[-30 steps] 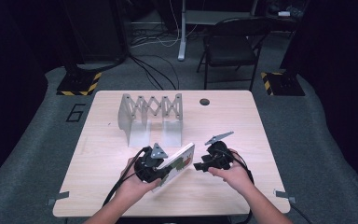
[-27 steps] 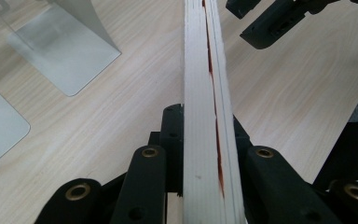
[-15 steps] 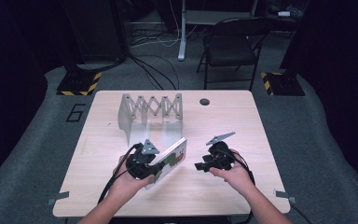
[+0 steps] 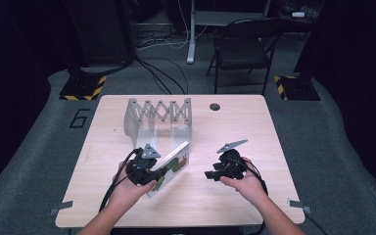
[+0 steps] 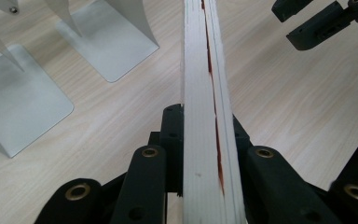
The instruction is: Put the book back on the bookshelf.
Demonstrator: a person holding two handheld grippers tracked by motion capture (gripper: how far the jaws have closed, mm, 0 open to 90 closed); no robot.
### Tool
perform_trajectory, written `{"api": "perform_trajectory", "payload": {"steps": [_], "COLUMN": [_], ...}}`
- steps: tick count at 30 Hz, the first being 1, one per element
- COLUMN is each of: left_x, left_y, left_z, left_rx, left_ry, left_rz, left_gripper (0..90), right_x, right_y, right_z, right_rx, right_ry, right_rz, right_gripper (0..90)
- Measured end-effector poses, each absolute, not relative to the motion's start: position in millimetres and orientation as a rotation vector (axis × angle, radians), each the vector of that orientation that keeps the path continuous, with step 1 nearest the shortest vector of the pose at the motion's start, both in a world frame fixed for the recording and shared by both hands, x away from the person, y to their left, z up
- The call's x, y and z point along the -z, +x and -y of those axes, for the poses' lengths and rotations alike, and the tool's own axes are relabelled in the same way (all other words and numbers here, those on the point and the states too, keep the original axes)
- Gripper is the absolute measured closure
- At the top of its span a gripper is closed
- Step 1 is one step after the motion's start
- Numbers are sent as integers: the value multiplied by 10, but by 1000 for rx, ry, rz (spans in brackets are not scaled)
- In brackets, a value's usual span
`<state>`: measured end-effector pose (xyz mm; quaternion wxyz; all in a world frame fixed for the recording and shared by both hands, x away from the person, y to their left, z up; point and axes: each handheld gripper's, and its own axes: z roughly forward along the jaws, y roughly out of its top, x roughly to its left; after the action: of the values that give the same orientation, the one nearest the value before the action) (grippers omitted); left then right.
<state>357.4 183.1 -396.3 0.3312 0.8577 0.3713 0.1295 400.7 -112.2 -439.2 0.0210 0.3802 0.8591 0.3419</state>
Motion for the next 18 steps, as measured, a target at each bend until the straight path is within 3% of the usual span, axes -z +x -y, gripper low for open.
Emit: {"api": "perform_trajectory", "payload": {"steps": [18], "left_x": [3962], "left_y": [3690], "left_z": [-2228], "left_rx": [-396], "left_ry": [2175], "left_rz": [-1117], "left_gripper": [761], "right_x": [4455], "right_y": [4001], "right_z": [1104], "right_rx": [-1055], "right_ry": [1177], "right_rz": [-2664], "right_gripper": [471]}}
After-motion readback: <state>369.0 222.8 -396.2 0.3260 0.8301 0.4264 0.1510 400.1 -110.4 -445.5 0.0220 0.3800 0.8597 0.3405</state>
